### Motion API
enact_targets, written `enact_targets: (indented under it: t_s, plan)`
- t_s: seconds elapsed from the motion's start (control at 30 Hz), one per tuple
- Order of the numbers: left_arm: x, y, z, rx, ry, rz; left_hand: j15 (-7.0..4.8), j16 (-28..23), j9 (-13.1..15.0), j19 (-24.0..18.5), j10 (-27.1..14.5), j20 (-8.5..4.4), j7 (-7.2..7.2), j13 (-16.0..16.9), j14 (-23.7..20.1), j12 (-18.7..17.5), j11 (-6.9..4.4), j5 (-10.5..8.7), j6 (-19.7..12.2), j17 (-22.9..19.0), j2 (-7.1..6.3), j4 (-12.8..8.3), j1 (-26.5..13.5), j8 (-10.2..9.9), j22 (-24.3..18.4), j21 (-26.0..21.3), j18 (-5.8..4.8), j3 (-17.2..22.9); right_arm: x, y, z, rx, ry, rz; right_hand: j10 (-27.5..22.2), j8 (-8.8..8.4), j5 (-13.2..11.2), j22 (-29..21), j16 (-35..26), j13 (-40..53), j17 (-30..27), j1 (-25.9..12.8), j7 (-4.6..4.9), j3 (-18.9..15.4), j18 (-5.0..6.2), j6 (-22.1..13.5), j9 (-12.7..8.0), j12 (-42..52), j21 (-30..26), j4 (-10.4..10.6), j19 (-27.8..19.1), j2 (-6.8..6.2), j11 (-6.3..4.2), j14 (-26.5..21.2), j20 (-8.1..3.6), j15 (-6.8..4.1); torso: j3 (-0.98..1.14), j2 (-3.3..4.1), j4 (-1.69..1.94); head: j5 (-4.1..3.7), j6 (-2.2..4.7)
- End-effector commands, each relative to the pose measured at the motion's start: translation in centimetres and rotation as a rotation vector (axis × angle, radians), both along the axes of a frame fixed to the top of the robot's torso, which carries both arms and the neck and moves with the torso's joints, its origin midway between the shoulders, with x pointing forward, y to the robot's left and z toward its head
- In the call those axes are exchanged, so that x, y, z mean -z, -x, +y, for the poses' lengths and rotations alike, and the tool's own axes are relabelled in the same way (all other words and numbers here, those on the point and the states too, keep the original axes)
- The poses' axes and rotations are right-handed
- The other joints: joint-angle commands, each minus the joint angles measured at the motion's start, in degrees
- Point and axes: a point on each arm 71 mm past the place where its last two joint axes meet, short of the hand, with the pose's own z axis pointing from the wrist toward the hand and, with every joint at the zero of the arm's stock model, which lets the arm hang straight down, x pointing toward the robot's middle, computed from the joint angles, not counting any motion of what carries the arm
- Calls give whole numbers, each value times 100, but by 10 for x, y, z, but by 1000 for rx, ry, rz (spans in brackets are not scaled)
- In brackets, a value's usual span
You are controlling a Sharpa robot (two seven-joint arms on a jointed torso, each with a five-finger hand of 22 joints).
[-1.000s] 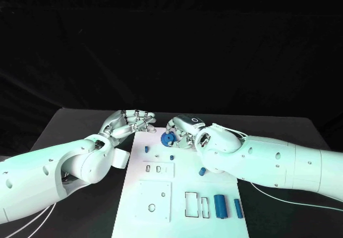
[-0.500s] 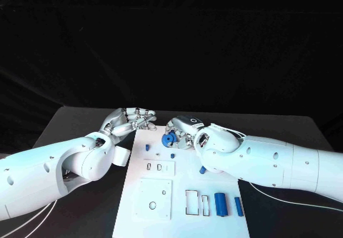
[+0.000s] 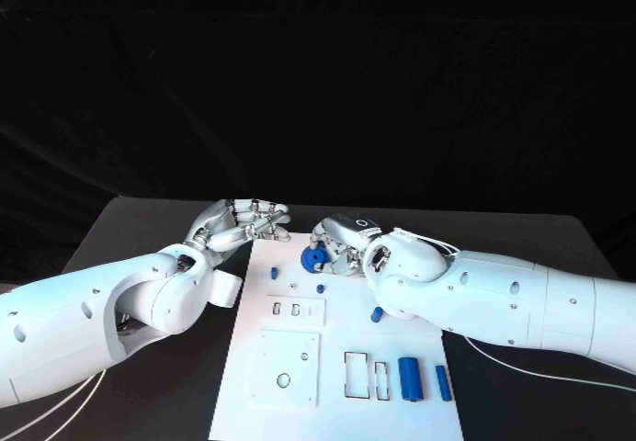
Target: Assemble the parts on the task board
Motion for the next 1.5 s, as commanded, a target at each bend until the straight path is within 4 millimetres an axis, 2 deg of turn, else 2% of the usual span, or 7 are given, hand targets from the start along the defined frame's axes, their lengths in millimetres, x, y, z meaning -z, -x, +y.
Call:
enact_targets:
  t_s: [0.03, 0.13, 0.2, 0.33, 0.47, 0.83, 1.5]
  plan:
    - [-1, 1, -2, 16, 9, -5, 3, 17, -9, -51, -6, 7, 27, 0, -40, -25, 13, -28, -10, 7, 33, 6, -31, -33, 6, 31, 10, 40, 3, 1, 0, -4, 15, 11, -74, -100, 38, -21, 7, 500, 1034, -110, 64, 56, -102, -160, -16, -94, -13, -7, 18, -52, 44, 513, 7, 6, -3, 0, 1, -7, 19]
    - [-1, 1, -2, 17, 9, -5, 3, 17, -9, -51, -6, 7, 27, 0, -40, -25, 13, -28, -10, 7, 33, 6, -31, -33, 6, 31, 10, 40, 3, 0, 1, -7, 7, 14, -177, -353, 28, -29, 3, 383, 1019, -252, 181, 18, -103, -531, -89, -191, -38, -5, 2, -132, 150, 509, 78, 98, -3, 1, 2, -15, 31]
    - [-1, 1, -2, 17, 9, -4, 3, 17, -9, -51, -6, 7, 27, 0, -40, -25, 13, -28, -10, 7, 33, 6, -31, -33, 6, 31, 10, 40, 3, 0, 1, -10, 4, 19, -223, -517, 38, -20, 4, 338, 1018, -383, 249, -418, -97, -721, -140, -229, -50, 7, -2, -73, 222, 508, 153, 169, -2, 4, 7, -21, 32]
    - [-1, 1, -2, 16, 8, -4, 3, 17, -9, -51, -6, 7, 27, 0, -40, -25, 13, -28, -10, 7, 33, 6, -31, -33, 6, 31, 10, 40, 4, 0, 0, -10, 5, 31, -232, -591, 54, 2, 7, 336, 1029, -547, 274, -1002, -95, -722, -164, -234, -55, 40, 3, 93, 248, 509, 193, 196, -4, 2, 2, -22, 26]
    - [-1, 1, -1, 16, 8, -4, 3, 17, -9, -51, -6, 7, 27, 0, -40, -25, 13, -28, -10, 7, 33, 6, -31, -33, 6, 31, 10, 40, 6, -1, -2, -7, 9, 46, -205, -581, 57, 27, 11, 370, 1047, -780, 260, -1199, -98, -644, -159, -208, -46, 51, 16, 197, 241, 513, 193, 192, -5, 4, 0, -18, 25]
    - [-1, 1, -1, 17, 8, -2, 4, 19, -11, -62, -6, 7, 29, 0, -50, -25, 15, -35, -5, 28, 33, -11, -35, -39, 14, 48, 10, 49, 10, -3, -9, 9, 32, 82, -129, -532, 61, 76, 16, 465, 1068, -1286, 203, -1270, -105, -450, -142, -137, -28, 55, 42, 394, 194, 518, 164, 155, -2, -2, 4, -16, 11]
    - [-1, 0, 1, 11, 6, -2, 4, 19, -11, -62, -6, 7, 29, 0, -50, -25, 15, -35, -5, 28, 33, -11, -35, -39, 14, 48, 10, 49, -4, 9, -50, 46, -96, -6, -48, -515, 58, 149, 18, 565, 1079, -1110, 165, -1097, -120, -351, -138, -64, 22, 22, 87, 405, 157, 521, 132, 120, 6, -12, -6, -17, 68]
